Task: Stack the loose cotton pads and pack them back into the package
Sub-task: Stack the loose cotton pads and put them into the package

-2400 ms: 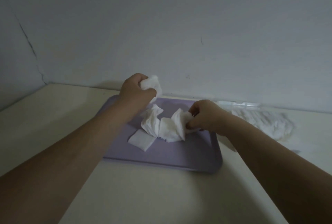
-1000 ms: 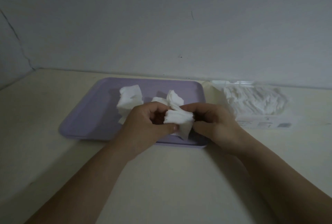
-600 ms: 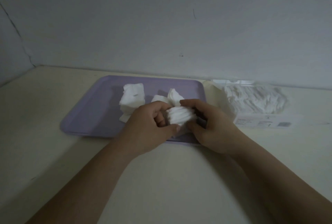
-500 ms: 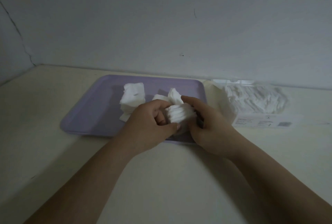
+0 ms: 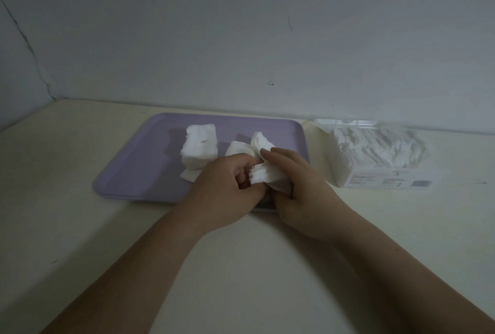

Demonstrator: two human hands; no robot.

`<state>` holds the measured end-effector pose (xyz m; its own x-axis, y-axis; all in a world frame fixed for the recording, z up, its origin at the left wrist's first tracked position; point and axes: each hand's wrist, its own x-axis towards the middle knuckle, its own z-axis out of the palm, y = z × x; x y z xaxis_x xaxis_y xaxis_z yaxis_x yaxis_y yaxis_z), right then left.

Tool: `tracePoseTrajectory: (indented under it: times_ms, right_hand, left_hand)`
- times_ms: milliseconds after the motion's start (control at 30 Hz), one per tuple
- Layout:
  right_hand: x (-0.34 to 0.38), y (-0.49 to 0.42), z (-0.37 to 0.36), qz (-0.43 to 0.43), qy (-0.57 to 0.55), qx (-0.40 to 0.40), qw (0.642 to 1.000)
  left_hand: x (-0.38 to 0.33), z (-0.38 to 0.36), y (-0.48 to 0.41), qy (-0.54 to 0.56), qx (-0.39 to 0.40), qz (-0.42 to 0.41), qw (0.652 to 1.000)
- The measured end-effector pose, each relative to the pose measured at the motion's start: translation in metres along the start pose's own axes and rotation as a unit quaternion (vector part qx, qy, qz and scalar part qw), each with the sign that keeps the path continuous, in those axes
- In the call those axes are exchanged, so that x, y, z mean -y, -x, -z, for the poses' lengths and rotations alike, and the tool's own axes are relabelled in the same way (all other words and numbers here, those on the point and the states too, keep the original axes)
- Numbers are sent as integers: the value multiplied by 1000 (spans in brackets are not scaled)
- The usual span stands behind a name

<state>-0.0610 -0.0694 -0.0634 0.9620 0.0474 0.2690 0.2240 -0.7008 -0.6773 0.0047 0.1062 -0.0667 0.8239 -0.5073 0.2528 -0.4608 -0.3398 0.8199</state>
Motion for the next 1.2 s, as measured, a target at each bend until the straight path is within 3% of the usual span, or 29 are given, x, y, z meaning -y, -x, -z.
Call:
tracePoseTrajectory:
  times_ms: [133,267,367,500,800,967,1100,1200]
  right_hand:
    - [-5,-2,4,-37,-18,-56,998]
    - [1,-6,7,-71,-30,-58,995]
    - [9,-19,8,-108,-40,-43,992]
    - [17,-38,7,-143,-73,-38,986]
    - [5,-54,-16,-102,-112,-64,986]
    - [-2,-56,-17,-109,-159,-65,979]
    - [-6,-57,-19,-116,-192,-83,971]
    - [-8,-59,-20,-117,-203,-81,969]
  left_hand:
    - [-3,13,-2,-1,-1,7,1000]
    - [10,44,-5,-108,-120,55,985]
    - [21,66,-3,-157,-152,74,973]
    - [35,77,-2,-182,-135,90,970]
    - [46,66,-5,-252,-135,45,957]
    - [37,71,-8,-317,-106,161,929]
    - [30,70,-8,-181,-28,247,952]
    - [24,67,-5,-144,-10,246,959]
